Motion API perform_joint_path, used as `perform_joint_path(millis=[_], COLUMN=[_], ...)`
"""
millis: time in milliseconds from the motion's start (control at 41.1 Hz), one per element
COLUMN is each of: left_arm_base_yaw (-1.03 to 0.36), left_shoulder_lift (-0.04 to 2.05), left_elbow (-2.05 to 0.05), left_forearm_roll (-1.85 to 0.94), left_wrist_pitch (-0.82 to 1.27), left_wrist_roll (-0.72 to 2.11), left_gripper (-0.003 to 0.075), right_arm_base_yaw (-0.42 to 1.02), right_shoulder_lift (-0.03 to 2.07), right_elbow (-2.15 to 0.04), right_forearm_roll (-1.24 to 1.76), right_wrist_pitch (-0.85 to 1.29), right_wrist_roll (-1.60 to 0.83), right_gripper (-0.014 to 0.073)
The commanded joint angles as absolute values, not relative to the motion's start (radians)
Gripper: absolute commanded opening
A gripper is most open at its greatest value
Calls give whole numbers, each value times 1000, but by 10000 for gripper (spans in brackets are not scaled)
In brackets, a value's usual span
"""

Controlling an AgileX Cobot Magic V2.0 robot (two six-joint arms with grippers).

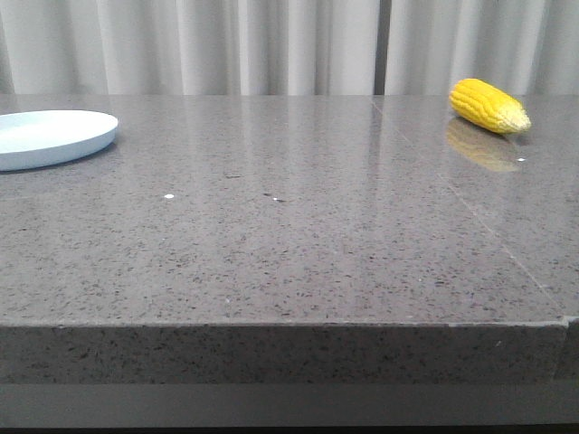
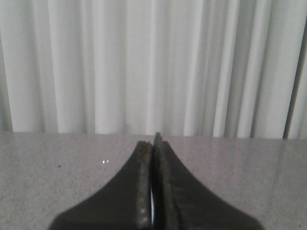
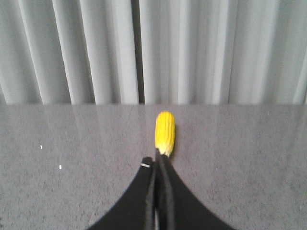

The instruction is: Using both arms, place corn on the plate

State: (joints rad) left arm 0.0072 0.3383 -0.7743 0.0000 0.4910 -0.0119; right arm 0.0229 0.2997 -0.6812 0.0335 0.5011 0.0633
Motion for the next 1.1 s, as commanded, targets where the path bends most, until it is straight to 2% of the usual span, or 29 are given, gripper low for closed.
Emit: perform_joint_path(millis=[0,463,560,609,658,755,828,877,926,1072], left_arm_base_yaw=[1,1,1,1,1,1,1,1,1,1], left_shoulder_lift=[407,508,525,537,552,573,579,580,580,606], left_elbow=[-817,-721,-717,-717,-717,-717,-717,-717,-717,-744], left_forearm_roll=[0,-6,-6,0,0,0,0,0,0,0], left_wrist_pitch=[477,505,518,533,546,548,541,536,534,574], left_wrist_roll=[-18,-18,-18,-18,-18,-18,-18,-18,-18,0], left_gripper=[-20,-20,-1,50,131,360,487,542,562,546], right_arm_base_yaw=[16,16,16,16,16,16,16,16,16,16], right_shoulder_lift=[383,575,598,606,611,619,619,619,619,619], right_elbow=[-751,-697,-697,-697,-697,-697,-698,-698,-698,-698], right_forearm_roll=[21,21,21,21,21,21,21,21,21,22], right_wrist_pitch=[502,515,509,507,507,507,506,506,507,502], right_wrist_roll=[53,52,44,31,18,13,13,13,13,13], right_gripper=[-87,-83,-35,35,150,386,507,539,546,542])
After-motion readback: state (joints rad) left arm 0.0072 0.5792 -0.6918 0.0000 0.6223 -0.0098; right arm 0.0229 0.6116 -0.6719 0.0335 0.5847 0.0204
